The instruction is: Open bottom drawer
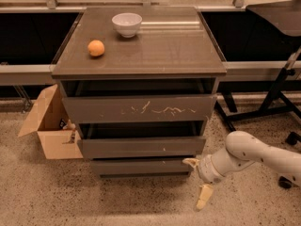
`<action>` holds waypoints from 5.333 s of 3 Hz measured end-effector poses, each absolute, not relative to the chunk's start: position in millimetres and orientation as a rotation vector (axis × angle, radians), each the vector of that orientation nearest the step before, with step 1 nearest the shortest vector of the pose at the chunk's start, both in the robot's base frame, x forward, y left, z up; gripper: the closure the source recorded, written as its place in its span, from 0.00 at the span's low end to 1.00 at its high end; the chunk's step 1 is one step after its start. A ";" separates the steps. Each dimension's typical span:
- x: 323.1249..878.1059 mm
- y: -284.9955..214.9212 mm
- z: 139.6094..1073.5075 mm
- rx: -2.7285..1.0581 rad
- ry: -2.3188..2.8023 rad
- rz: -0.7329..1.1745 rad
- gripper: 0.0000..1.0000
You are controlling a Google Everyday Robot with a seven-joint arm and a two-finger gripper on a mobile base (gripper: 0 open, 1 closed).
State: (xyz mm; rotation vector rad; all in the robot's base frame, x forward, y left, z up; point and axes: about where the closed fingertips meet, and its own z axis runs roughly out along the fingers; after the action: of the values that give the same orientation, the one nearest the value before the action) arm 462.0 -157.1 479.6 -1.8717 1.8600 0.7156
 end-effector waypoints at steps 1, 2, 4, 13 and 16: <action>460.5 -151.1 468.0 -1.889 1.847 0.744 0.00; 471.1 -141.8 416.1 -1.934 1.864 0.742 0.00; 499.0 -118.3 327.4 -1.946 1.824 0.723 0.00; 635.5 -121.6 202.6 -1.904 1.776 0.442 0.00; 636.4 -106.3 190.2 -1.941 1.745 0.461 0.65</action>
Offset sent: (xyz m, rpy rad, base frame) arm 0.0238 0.0334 -0.1530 -0.0759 0.0688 0.0788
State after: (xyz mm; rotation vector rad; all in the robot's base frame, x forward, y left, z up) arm 636.4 -106.3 190.2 -1.9414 1.7453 0.4609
